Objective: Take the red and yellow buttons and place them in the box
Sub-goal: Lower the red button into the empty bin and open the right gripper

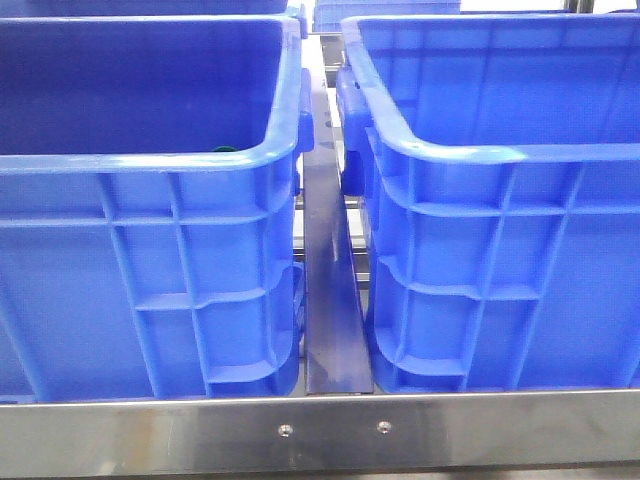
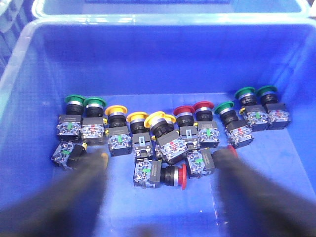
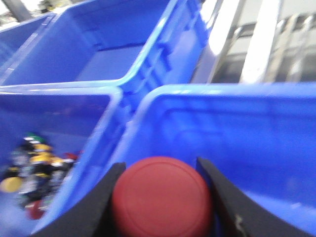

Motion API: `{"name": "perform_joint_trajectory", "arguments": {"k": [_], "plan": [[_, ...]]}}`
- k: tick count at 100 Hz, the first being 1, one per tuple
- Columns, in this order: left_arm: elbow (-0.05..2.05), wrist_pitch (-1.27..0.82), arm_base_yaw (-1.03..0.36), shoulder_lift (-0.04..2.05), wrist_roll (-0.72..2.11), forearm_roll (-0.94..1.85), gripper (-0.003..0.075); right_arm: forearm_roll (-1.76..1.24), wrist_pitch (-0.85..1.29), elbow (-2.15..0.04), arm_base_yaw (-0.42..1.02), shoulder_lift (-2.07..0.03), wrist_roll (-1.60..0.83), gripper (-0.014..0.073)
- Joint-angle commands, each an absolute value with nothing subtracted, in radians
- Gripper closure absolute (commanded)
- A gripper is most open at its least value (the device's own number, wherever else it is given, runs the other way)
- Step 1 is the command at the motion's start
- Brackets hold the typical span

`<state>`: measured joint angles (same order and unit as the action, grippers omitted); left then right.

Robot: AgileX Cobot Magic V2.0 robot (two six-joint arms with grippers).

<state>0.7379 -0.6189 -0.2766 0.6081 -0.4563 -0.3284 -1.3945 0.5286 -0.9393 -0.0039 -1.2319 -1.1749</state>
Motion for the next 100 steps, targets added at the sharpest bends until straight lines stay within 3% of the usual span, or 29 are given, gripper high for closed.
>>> {"name": "perform_joint_trajectory", "arguments": {"k": [1, 11, 54, 100], "plan": [[0.759, -0.544, -0.274, 0.596, -0.466, -0.341, 0.0566, -1.453, 0.454, -0.976, 0.010, -1.211, -1.269, 0.0366], [0.759, -0.544, -0.274, 0.593, -0.466, -0.341, 0.0740, -1.456, 0.366, -0.976, 0.041, -1.225, -1.358, 0.0366], [0.759, -0.544, -0.274, 0.593, -0.466, -0.341, 0.0739, -1.666, 0.149, -1.000, 0.093, -1.488, -1.718, 0.0366], [0.759, -0.551, -0.274, 0.593, -0.466, -0.337, 0.0739, -1.731, 0.157, -1.176, 0.093, -1.748, -1.755, 0.0366]]}}
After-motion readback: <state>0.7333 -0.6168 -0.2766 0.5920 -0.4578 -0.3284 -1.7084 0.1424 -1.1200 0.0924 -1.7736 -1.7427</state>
